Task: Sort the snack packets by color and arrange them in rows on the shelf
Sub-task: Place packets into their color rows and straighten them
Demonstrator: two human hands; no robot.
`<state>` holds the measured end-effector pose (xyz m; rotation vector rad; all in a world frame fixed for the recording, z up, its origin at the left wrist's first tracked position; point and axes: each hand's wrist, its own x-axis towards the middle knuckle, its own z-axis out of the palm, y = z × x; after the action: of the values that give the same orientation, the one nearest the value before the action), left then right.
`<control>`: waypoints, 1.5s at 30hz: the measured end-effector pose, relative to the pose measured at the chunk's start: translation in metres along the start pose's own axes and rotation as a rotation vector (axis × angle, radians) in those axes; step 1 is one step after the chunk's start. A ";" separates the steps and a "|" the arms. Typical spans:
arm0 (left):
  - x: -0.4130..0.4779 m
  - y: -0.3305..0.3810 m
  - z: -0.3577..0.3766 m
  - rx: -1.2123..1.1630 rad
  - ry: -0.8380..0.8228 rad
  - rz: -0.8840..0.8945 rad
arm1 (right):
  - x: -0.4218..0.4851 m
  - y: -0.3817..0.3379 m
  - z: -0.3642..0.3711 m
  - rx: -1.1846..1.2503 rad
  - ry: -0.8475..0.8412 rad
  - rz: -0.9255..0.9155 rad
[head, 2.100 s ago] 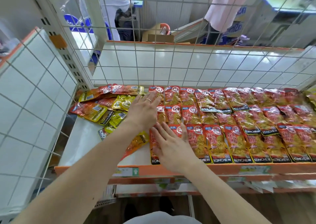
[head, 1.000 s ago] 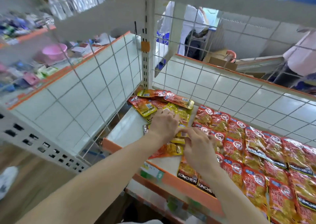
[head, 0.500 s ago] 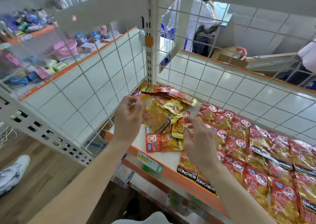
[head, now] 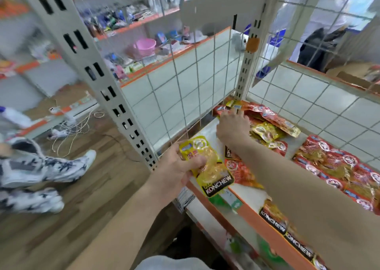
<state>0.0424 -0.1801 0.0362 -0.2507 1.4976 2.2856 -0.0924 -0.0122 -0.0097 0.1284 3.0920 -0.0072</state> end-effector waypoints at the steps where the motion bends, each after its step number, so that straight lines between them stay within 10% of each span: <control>1: -0.001 -0.001 -0.003 0.020 0.015 0.001 | 0.001 0.000 0.000 -0.012 0.014 -0.004; 8: -0.006 0.003 -0.004 0.035 0.102 -0.002 | -0.014 0.011 -0.029 0.017 0.183 -0.091; 13: 0.002 0.002 0.004 0.103 0.163 0.016 | -0.067 0.058 -0.046 0.683 0.343 0.143; 22: -0.001 -0.015 0.037 0.230 0.128 0.058 | -0.166 0.096 -0.024 1.748 -0.059 0.468; 45: -0.067 -0.042 0.044 0.392 -0.066 0.027 | -0.305 0.083 -0.032 1.791 0.188 0.605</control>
<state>0.1231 -0.1403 0.0431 -0.0430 1.8786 1.9433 0.2167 0.0457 0.0362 1.0098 1.9132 -2.5415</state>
